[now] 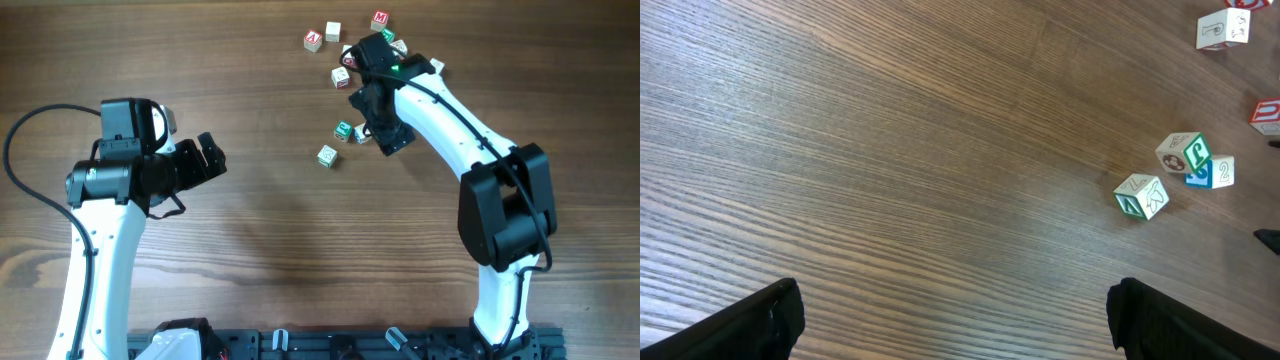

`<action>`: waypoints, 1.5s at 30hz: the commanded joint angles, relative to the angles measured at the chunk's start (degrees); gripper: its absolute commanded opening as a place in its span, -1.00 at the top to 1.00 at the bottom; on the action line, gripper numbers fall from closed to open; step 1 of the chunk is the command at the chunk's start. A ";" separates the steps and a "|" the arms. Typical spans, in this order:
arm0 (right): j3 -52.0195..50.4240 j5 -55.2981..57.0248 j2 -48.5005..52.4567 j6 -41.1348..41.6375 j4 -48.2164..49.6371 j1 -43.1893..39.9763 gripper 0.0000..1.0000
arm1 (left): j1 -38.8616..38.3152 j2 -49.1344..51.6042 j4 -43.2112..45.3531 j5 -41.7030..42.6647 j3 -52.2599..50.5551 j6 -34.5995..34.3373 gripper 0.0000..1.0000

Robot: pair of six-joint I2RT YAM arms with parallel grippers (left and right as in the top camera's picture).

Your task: Form a circle

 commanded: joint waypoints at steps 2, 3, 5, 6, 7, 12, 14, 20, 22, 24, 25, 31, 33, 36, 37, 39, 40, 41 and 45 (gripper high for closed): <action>-0.04 -4.11 0.22 1.01 -0.63 0.22 -0.93 | 0.31 -0.72 0.00 0.04 -0.33 1.20 -1.00; -0.04 -4.35 0.22 0.76 -1.16 0.22 -0.93 | 0.31 -0.72 0.00 0.04 -0.33 1.20 -1.00; -0.04 -4.31 0.22 -4.00 -2.34 0.22 -0.93 | 0.31 -0.72 0.00 0.07 -0.33 1.20 -0.99; -0.04 -4.28 0.22 -6.05 -2.99 0.22 -0.93 | 0.31 -0.72 0.00 0.07 -0.33 1.20 -1.00; -0.04 -4.31 0.22 -6.38 -3.17 0.22 -0.93 | 0.31 -0.72 0.00 0.07 -0.33 1.20 -1.00; -0.04 -4.33 0.22 -4.94 -2.47 -1.07 -0.99 | 0.31 -0.72 0.00 0.04 -0.33 1.20 -1.00; -0.04 -4.31 0.22 -2.97 -2.47 -2.05 -0.99 | 0.31 -0.72 0.00 0.04 -0.33 1.20 -1.00; -0.04 0.48 0.22 -6.60 -1.29 -3.52 -1.00 | 0.31 -0.72 0.00 0.07 -0.33 1.20 -1.00; -0.04 0.48 0.22 -6.43 -1.18 -3.52 -0.99 | 0.31 -0.72 0.00 0.04 -0.33 1.20 -1.00; -0.04 0.46 0.22 -6.45 -1.38 -3.56 -0.99 | 0.31 -0.72 0.00 0.04 -0.33 1.20 -1.00; -0.04 0.48 0.22 -6.47 -1.46 -3.56 -0.99 | 0.31 -0.72 0.00 0.07 -0.33 1.20 -1.00; -0.04 0.33 0.24 -6.21 -1.44 -3.76 -0.99 | 0.31 -0.72 0.00 0.07 -0.33 1.20 -1.00; -0.04 -0.44 0.22 -6.23 -1.88 -3.96 -0.99 | 0.31 -0.72 0.00 0.07 -0.33 1.20 -1.00; -0.04 -0.35 0.28 -6.40 -1.95 -4.11 -0.99 | 0.31 -0.72 0.00 0.07 -0.33 1.20 -1.00; -0.04 -0.33 0.33 -6.45 -2.16 -4.09 -0.99 | 0.31 -0.72 0.00 0.07 -0.33 1.20 -1.00; -0.15 0.15 0.52 -6.21 -2.34 -4.11 -0.99 | 0.31 -0.72 0.00 0.07 -0.33 1.20 -1.00; -0.15 0.22 0.90 -6.14 -1.88 -4.11 -0.99 | 0.31 -0.72 0.00 0.04 -0.33 1.20 -1.00; -0.15 -0.04 1.33 -5.95 -1.05 -4.11 -0.99 | 0.31 -0.72 0.00 0.04 -0.33 1.20 -1.00; -0.15 -2.19 2.71 -6.10 1.11 -4.11 -0.99 | 0.31 -0.72 0.00 0.07 -0.33 1.20 -1.00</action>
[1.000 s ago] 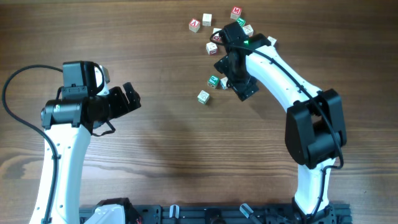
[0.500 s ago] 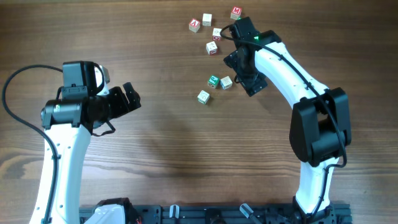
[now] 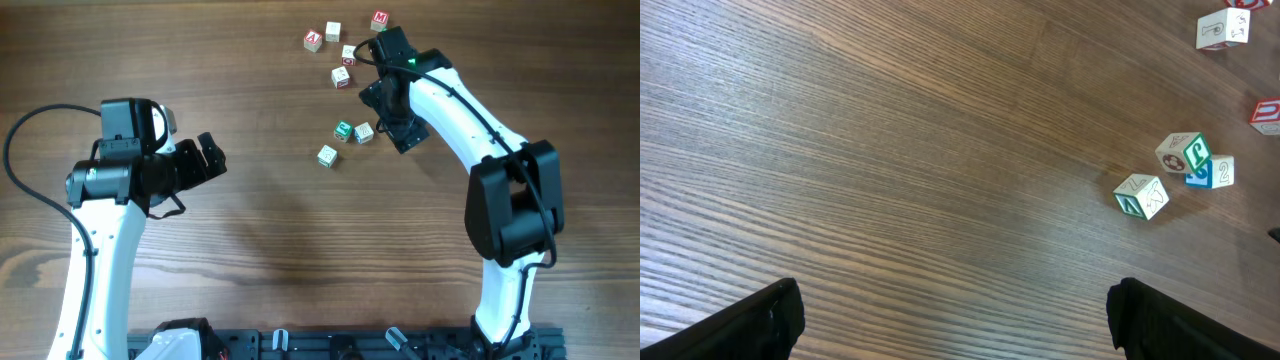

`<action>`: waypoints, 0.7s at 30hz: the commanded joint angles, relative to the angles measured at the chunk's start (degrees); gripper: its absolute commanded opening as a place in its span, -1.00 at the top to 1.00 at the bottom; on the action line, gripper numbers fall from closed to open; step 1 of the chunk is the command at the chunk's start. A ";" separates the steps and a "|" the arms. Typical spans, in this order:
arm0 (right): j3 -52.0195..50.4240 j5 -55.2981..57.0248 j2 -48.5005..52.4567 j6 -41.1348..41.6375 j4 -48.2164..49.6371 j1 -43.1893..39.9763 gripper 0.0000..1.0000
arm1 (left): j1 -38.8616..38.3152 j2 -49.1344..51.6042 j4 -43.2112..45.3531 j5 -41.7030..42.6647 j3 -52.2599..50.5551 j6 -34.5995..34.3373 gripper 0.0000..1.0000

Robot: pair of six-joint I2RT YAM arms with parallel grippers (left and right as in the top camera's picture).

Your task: Form a circle

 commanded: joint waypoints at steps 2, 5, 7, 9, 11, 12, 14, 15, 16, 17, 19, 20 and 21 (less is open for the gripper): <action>-0.15 -0.98 2.49 -0.50 1.03 -0.37 -0.99 | 0.31 -0.72 -0.02 0.07 -0.33 1.20 -1.00; -0.17 -0.98 2.82 -0.48 1.29 -0.37 -0.99 | 0.31 -0.72 -0.02 0.07 -0.33 1.20 -1.00; -0.20 -1.11 3.19 -0.50 1.73 -0.20 -0.97 | 0.31 -0.72 -0.02 0.04 -0.33 1.20 -1.00; -0.20 -2.21 4.00 -0.57 2.73 0.00 -0.90 | 0.31 -0.72 -0.02 0.07 -0.33 1.20 -1.00; -0.20 -3.21 4.92 -0.57 3.56 0.00 -0.85 | 0.31 -0.72 -0.02 0.07 -0.33 1.20 -1.00; -0.20 -3.82 5.29 -0.57 3.80 0.00 -0.82 | 0.31 -0.72 -0.02 0.07 -0.33 1.20 -1.00; -0.20 -4.92 5.97 -0.57 3.96 0.00 -0.78 | 0.31 -0.72 -0.02 0.04 -0.33 1.20 -1.00; -0.20 -5.38 6.16 -0.59 4.02 0.00 -0.77 | 0.31 -0.72 -0.02 0.04 -0.33 1.20 -1.00; -0.20 -5.75 6.25 -0.61 4.04 0.00 -0.75 | 0.31 -0.72 -0.02 0.04 -0.33 1.20 -1.00; -0.20 -5.73 6.32 -0.61 4.04 0.00 -0.73 | 0.31 -0.72 -0.02 0.04 -0.33 1.20 -1.00; -0.20 -5.73 6.32 -0.61 4.04 0.04 -0.67 | 0.31 -0.72 -0.02 0.04 -0.33 1.20 -1.00; -0.20 -5.77 6.32 -0.59 4.02 0.15 -0.64 | 0.31 -0.72 -0.02 0.04 -0.33 1.20 -1.00; -0.20 -5.97 6.32 -0.59 4.04 0.24 -0.64 | 0.31 -0.72 -0.02 0.04 -0.33 1.20 -1.00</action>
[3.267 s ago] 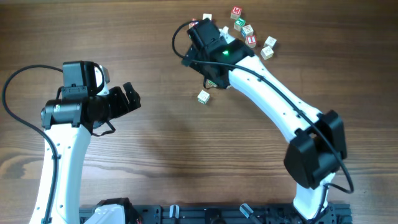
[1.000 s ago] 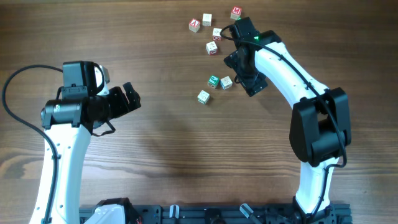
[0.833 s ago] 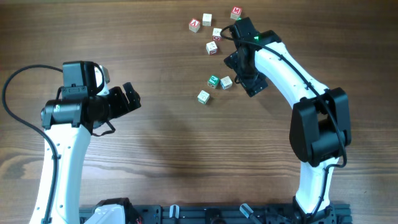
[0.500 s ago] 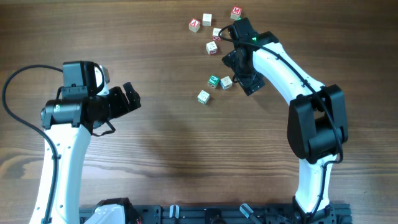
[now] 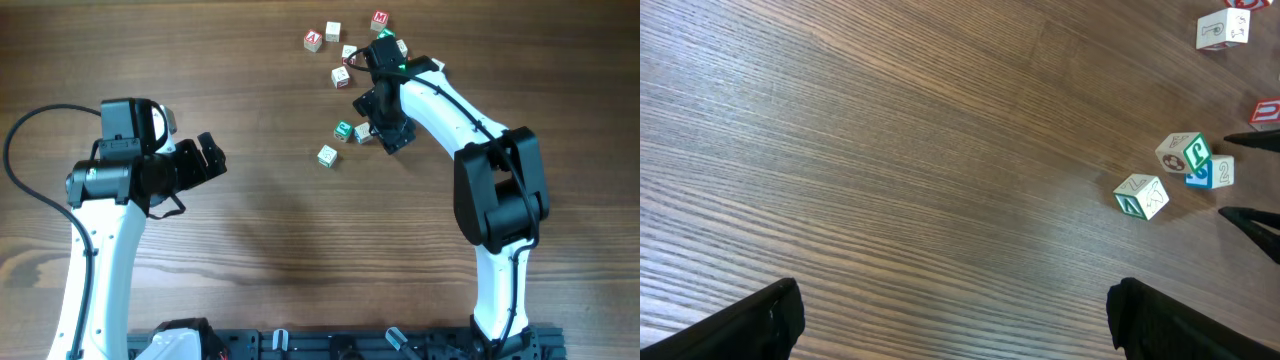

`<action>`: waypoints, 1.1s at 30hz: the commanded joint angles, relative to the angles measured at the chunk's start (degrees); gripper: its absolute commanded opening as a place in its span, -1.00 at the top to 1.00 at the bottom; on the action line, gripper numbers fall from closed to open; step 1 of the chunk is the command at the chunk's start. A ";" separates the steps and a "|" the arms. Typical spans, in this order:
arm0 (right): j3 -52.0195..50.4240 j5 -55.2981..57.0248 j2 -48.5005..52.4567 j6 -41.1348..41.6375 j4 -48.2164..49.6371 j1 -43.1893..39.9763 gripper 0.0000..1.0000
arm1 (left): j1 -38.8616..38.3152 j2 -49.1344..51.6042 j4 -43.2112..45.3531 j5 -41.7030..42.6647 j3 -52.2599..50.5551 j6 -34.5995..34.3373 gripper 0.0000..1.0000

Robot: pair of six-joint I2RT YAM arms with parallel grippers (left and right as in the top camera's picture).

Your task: Form a circle

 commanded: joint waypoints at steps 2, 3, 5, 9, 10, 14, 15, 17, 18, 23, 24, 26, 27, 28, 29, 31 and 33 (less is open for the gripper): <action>-0.20 -1.18 1.03 -0.15 0.11 0.37 -0.59 | 0.31 -0.72 -0.02 0.04 -0.33 1.20 -1.00; -0.20 -1.18 1.03 -0.13 0.11 0.48 -0.58 | 0.31 -0.72 -0.02 0.04 -0.33 1.20 -1.00; -0.20 -1.18 1.03 -0.13 0.11 0.55 -0.55 | 0.31 -0.72 -0.02 0.07 -0.33 1.20 -1.00; -0.20 -1.60 1.03 -0.11 0.13 0.61 -0.47 | 0.31 -0.72 -0.02 0.04 -0.33 1.20 -1.00; -0.20 -1.60 1.03 -0.11 0.15 0.63 -0.45 | 0.31 -0.72 -0.02 0.07 -0.33 1.20 -1.00; -0.20 -2.05 1.03 -0.09 0.15 0.61 -0.37 | 0.31 -0.72 -0.02 0.04 -0.33 1.20 -1.00; -0.20 -2.23 1.03 -0.07 0.15 0.63 -0.35 | 0.31 -0.72 -0.02 0.07 -0.33 1.20 -1.00; -0.20 -2.25 1.03 0.04 0.15 0.63 -0.29 | 0.31 -0.72 -0.02 0.07 -0.33 1.20 -1.00; -0.20 -2.25 1.03 0.04 0.15 0.61 -0.28 | 0.31 -0.72 -0.02 0.07 -0.33 1.20 -1.00; -0.20 -2.71 1.03 0.07 0.33 0.61 -0.18 | 0.31 -0.72 -0.02 0.04 -0.33 1.20 -1.00; -0.20 -2.71 1.03 0.07 0.37 0.61 -0.14 | 0.31 -0.72 -0.02 0.04 -0.33 1.20 -1.00; -0.20 -2.89 1.03 0.11 0.55 0.61 -0.09 | 0.31 -0.72 -0.02 0.04 -0.33 1.20 -1.00; -0.20 -2.91 1.03 0.09 0.57 0.63 -0.09 | 0.31 -0.72 -0.02 0.04 -0.33 1.20 -1.00; -0.20 -3.13 1.03 0.07 0.57 0.61 -0.09 | 0.31 -0.72 -0.02 0.07 -0.33 1.20 -1.00; -0.20 -3.17 1.03 0.07 0.57 0.61 -0.09 | 0.31 -0.72 -0.02 0.07 -0.33 1.20 -1.00; -0.20 -3.52 1.03 0.07 0.57 0.61 -0.08 | 0.31 -0.72 -0.02 0.04 -0.33 1.20 -1.00; -0.20 -3.52 1.03 0.07 0.57 0.63 -0.07 | 0.31 -0.72 -0.02 0.07 -0.33 1.20 -1.00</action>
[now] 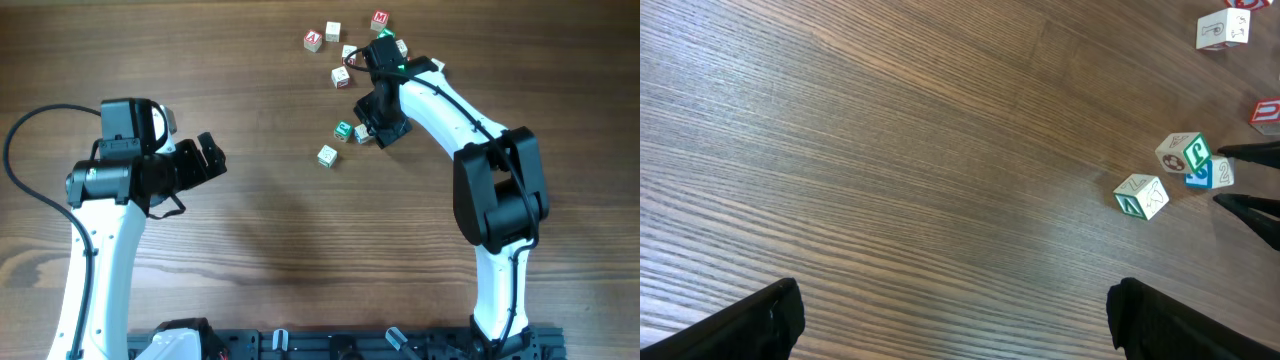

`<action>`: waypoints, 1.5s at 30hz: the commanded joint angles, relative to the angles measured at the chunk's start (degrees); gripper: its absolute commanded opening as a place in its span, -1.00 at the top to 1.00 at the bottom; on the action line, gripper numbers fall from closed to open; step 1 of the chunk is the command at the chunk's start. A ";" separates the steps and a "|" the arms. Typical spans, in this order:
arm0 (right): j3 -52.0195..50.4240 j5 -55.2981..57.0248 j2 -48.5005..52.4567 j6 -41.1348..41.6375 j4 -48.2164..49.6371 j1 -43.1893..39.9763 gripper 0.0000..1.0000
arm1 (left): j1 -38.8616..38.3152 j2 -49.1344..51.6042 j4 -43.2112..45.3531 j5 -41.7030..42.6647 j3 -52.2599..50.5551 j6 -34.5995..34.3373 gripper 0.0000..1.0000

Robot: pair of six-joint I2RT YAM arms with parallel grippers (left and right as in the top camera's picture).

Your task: Form a circle

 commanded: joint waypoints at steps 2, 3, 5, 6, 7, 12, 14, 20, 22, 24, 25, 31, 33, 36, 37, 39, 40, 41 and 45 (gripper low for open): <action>-0.20 -0.98 1.01 0.04 0.11 0.48 -0.02 | 0.31 -0.72 -0.02 0.04 -0.33 1.20 -1.00; -0.20 -0.98 1.01 0.07 0.13 0.48 0.02 | 0.31 -0.72 -0.02 0.07 -0.33 1.20 -1.00; -0.20 -0.98 1.01 0.44 0.11 0.46 0.06 | 0.31 -0.72 -0.02 0.04 -0.33 1.20 -1.00; -0.20 -0.98 1.01 0.66 0.11 0.48 0.09 | 0.31 -0.72 -0.02 0.04 -0.33 1.20 -1.00; -0.20 -0.98 1.01 1.14 0.04 0.48 0.10 | 0.31 -0.72 -0.02 0.04 -0.33 1.20 -1.00; -0.20 -0.98 1.01 1.51 0.07 0.48 0.17 | 0.31 -0.72 -0.02 0.07 -0.33 1.20 -1.00; -0.20 -0.98 1.01 1.51 0.09 0.48 0.20 | 0.31 -0.72 -0.02 0.07 -0.33 1.20 -1.00; -0.20 -1.40 1.01 1.31 1.03 0.48 0.26 | 0.31 -0.72 -0.02 0.04 -0.33 1.20 -1.00; -0.20 -1.40 1.01 1.31 1.07 0.48 0.27 | 0.31 -0.72 -0.02 0.04 -0.33 1.20 -1.00; -0.20 -1.40 1.01 1.31 1.07 0.48 0.27 | 0.31 -0.72 -0.02 0.04 -0.33 1.20 -1.00; -0.20 -1.40 1.01 1.31 1.07 0.48 0.28 | 0.31 -0.72 -0.02 0.04 -0.33 1.20 -1.00; -0.20 -1.44 1.01 1.22 0.90 0.48 0.18 | 0.31 -0.72 -0.02 0.07 -0.33 1.20 -1.00; -0.20 -2.08 1.01 0.87 0.92 0.48 0.11 | 0.31 -0.72 -0.02 0.07 -0.33 1.20 -1.00; -0.20 -2.29 1.01 0.87 0.92 0.48 0.12 | 0.31 -0.72 -0.02 0.07 -0.33 1.20 -1.00; -0.20 -2.29 1.01 0.87 0.94 0.48 0.13 | 0.31 -0.72 -0.02 0.07 -0.33 1.20 -1.00; -0.20 -2.29 1.01 0.90 0.98 0.48 0.23 | 0.31 -0.72 -0.02 0.07 -0.33 1.20 -1.00; -0.20 -2.29 1.01 0.90 0.98 0.48 0.24 | 0.31 -0.72 -0.02 0.07 -0.33 1.20 -1.00; -0.20 -2.29 1.01 0.90 0.98 0.48 0.24 | 0.31 -0.72 -0.02 0.07 -0.33 1.20 -1.00; -0.20 -2.29 1.01 0.87 1.20 0.48 0.29 | 0.31 -0.72 -0.02 0.04 -0.33 1.20 -1.00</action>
